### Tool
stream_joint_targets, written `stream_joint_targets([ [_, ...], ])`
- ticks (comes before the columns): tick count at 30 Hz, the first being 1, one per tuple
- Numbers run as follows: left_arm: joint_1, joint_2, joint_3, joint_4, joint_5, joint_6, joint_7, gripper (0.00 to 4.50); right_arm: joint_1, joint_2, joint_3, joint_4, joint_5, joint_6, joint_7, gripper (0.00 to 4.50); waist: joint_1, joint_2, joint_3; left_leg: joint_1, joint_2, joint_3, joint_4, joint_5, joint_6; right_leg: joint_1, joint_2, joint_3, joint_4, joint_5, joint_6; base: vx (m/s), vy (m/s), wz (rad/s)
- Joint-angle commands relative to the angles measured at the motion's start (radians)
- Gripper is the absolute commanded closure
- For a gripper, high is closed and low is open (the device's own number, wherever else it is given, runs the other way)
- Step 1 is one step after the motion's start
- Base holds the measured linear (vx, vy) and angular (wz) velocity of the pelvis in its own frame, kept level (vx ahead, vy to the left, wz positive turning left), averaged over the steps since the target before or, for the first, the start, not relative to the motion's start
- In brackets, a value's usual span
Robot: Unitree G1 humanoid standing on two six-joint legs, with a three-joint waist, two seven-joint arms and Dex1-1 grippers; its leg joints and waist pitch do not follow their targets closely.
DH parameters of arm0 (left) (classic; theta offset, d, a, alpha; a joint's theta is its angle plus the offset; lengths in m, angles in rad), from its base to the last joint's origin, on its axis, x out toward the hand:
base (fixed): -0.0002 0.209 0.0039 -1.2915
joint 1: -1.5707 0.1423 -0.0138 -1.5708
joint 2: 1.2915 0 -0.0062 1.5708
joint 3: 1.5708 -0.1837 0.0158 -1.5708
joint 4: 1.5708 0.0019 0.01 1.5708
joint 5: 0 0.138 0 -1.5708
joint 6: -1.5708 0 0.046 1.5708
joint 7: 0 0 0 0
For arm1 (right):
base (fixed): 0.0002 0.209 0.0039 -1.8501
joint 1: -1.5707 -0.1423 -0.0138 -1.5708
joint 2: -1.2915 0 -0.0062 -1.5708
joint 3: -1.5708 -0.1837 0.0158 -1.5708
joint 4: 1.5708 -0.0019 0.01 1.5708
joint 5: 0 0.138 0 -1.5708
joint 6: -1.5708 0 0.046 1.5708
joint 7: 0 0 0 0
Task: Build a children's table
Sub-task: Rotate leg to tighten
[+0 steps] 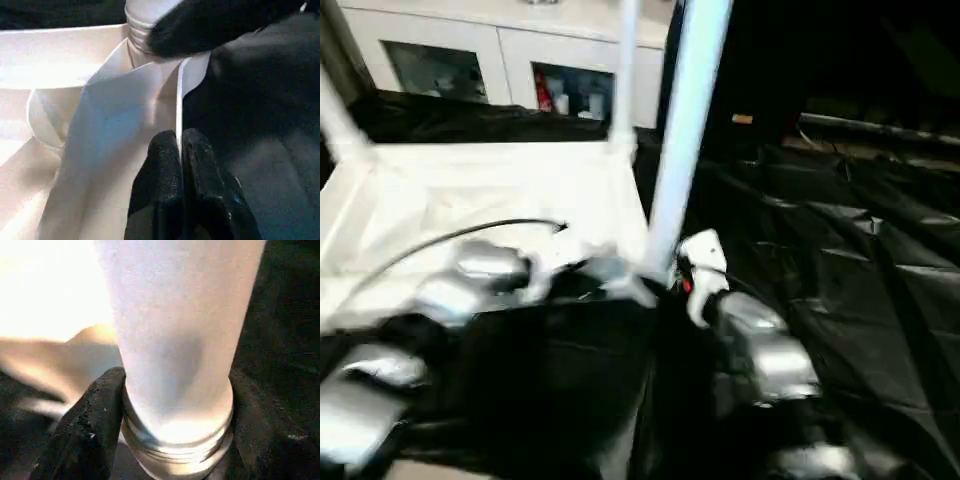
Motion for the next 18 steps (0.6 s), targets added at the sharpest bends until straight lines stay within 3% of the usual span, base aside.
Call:
stream_joint_targets([
  [1, -0.008, -0.070, 0.008, 0.019, -0.005, 0.026, 0.112, 4.50, 0.010, 0.055, 0.037, 0.074, -0.018, 0.041, -0.061, 1.78, 0.000, -0.003, -0.047, 0.025, 0.040, -0.027, -0.069, -0.343, -0.032, 0.012, -0.061, 0.035, -0.091, -0.362, -0.174, 0.000, 0.000, 0.00],
  [2, -0.008, -0.081, 0.005, 0.017, -0.003, 0.027, 0.118, 4.50, 0.006, 0.063, 0.041, 0.077, -0.023, 0.037, -0.069, 1.78, 0.001, -0.005, -0.047, 0.025, 0.038, -0.026, -0.068, -0.346, -0.024, 0.011, -0.062, 0.035, -0.094, -0.362, -0.170, 0.000, 0.000, 0.00],
  [3, -0.008, -0.096, -0.001, 0.014, -0.001, 0.027, 0.121, 4.50, 0.002, 0.072, 0.051, 0.078, -0.032, 0.029, -0.076, 1.78, 0.002, 0.004, -0.047, 0.025, 0.038, -0.026, -0.068, -0.349, -0.019, 0.010, -0.062, 0.036, -0.097, -0.359, -0.165, 0.000, 0.000, 0.00],
  [6, -0.008, -0.109, -0.012, 0.009, 0.005, 0.012, 0.114, 4.50, 0.000, 0.080, 0.084, 0.066, -0.054, -0.008, -0.054, 1.78, 0.006, 0.002, -0.050, 0.019, 0.037, -0.027, -0.070, -0.339, -0.009, 0.015, -0.061, 0.035, -0.095, -0.345, -0.155, 0.000, 0.000, 0.00],
  [7, -0.008, -0.109, -0.012, 0.009, 0.005, 0.012, 0.114, 4.50, 0.000, 0.080, 0.084, 0.066, -0.054, -0.008, -0.054, 1.43, 0.006, 0.001, -0.050, 0.019, 0.038, -0.027, -0.071, -0.339, -0.008, 0.015, -0.061, 0.035, -0.095, -0.342, -0.154, 0.000, 0.000, 0.00],
  [8, -0.014, -0.105, -0.012, 0.020, 0.010, 0.002, 0.113, 4.50, -0.004, 0.082, 0.075, 0.069, -0.052, -0.017, -0.048, 1.08, 0.006, 0.013, -0.050, 0.020, 0.038, -0.028, -0.071, -0.342, -0.010, 0.014, -0.061, 0.035, -0.094, -0.337, -0.156, 0.000, 0.000, 0.00],
  [9, -0.024, -0.088, -0.005, 0.039, 0.011, -0.023, 0.091, 4.50, -0.017, 0.069, 0.056, 0.071, -0.033, -0.030, -0.010, 1.09, 0.003, 0.006, -0.050, 0.019, 0.035, -0.028, -0.071, -0.356, -0.008, 0.015, -0.058, 0.033, -0.097, -0.340, -0.154, 0.000, 0.000, 0.00],
  [11, -0.025, -0.076, -0.006, 0.039, 0.010, -0.028, 0.073, 4.50, -0.020, 0.053, 0.058, 0.067, -0.027, -0.034, 0.017, 1.02, 0.003, 0.010, -0.049, 0.019, 0.037, -0.029, -0.072, -0.364, -0.006, 0.015, -0.061, 0.034, -0.097, -0.352, -0.155, 0.000, 0.000, 0.00],
  [14, -0.023, -0.026, 0.004, 0.026, -0.002, -0.051, 0.006, 4.50, -0.009, -0.026, 0.080, 0.016, -0.007, -0.034, 0.161, 0.64, 0.003, 0.007, -0.051, 0.017, 0.038, -0.029, -0.071, -0.360, 0.000, 0.018, -0.060, 0.033, -0.097, -0.341, -0.157, 0.000, 0.000, 0.00],
  [18, -0.006, 0.030, 0.001, 0.000, -0.019, -0.084, -0.095, 4.50, 0.025, -0.121, 0.109, -0.054, 0.010, -0.035, 0.318, 0.64, 0.008, 0.002, -0.055, 0.007, 0.038, -0.025, -0.066, -0.286, 0.034, 0.028, -0.063, 0.033, -0.087, -0.257, -0.178, 0.000, 0.000, 0.00],
])
